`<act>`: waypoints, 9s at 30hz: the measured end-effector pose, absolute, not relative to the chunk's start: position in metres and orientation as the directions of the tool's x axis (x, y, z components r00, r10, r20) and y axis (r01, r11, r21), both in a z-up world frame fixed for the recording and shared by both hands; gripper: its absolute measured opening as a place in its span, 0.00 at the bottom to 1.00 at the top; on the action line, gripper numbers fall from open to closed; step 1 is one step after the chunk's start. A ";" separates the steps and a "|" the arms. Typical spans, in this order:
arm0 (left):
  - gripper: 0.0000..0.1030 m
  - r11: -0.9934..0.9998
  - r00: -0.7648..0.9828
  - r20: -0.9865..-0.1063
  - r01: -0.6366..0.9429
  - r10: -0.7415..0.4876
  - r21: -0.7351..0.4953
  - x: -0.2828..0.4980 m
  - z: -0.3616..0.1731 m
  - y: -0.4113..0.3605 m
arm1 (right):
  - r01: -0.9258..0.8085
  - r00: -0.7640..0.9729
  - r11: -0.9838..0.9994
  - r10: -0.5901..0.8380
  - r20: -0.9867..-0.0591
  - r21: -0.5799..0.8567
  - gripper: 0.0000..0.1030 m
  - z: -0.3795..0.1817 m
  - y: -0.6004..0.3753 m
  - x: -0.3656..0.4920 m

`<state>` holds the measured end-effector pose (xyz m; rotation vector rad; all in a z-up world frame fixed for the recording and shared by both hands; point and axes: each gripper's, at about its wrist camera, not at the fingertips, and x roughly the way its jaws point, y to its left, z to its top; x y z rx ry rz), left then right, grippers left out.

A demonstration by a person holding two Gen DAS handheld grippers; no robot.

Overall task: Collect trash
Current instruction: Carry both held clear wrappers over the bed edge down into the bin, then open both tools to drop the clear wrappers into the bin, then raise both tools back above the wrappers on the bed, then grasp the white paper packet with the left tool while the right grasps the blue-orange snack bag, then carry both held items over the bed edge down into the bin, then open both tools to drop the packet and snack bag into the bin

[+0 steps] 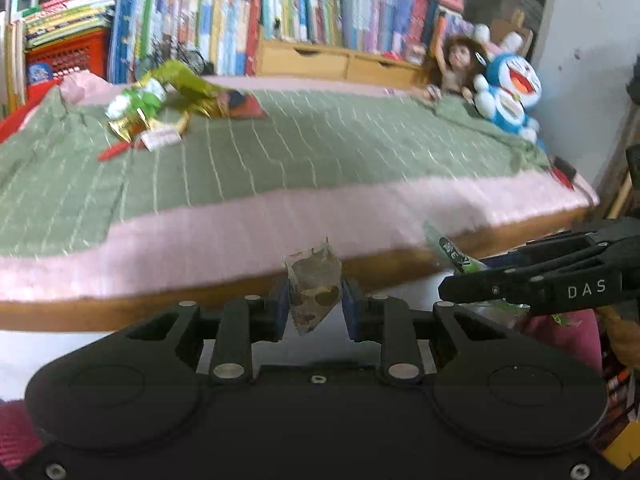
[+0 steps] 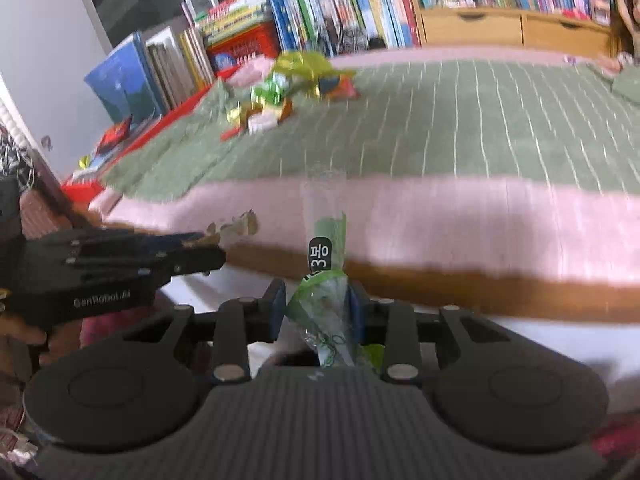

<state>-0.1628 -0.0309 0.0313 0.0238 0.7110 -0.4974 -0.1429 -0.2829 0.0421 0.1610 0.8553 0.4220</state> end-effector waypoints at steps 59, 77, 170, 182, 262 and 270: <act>0.70 0.927 0.363 -0.886 0.337 -0.289 -0.164 -0.124 -0.112 -0.052 | 0.099 0.196 0.928 0.336 -0.921 0.359 0.79 -0.104 -0.288 -0.117; 0.78 0.903 0.573 -0.718 0.388 -0.395 -0.187 -0.153 -0.003 -0.020 | -0.195 0.345 0.877 0.480 -0.806 0.439 0.86 0.003 -0.287 -0.141; 0.38 0.975 0.827 -0.518 0.162 -0.219 -0.154 -0.017 0.042 -0.031 | -0.270 0.723 0.951 0.304 -0.620 0.152 0.47 0.066 -0.241 0.027; 0.38 0.964 0.802 -0.535 0.229 -0.265 -0.134 -0.051 0.039 -0.051 | -0.244 0.739 0.956 0.292 -0.607 0.163 0.47 0.061 -0.262 -0.025; 0.74 0.936 0.370 -0.902 0.339 -0.224 -0.093 -0.122 -0.141 -0.086 | -0.167 0.300 0.944 0.324 -0.897 0.285 0.79 -0.099 -0.278 -0.127; 0.75 0.934 0.380 -0.898 0.346 -0.222 -0.084 -0.125 -0.137 -0.088 | -0.159 0.308 0.946 0.318 -0.896 0.281 0.80 -0.102 -0.276 -0.124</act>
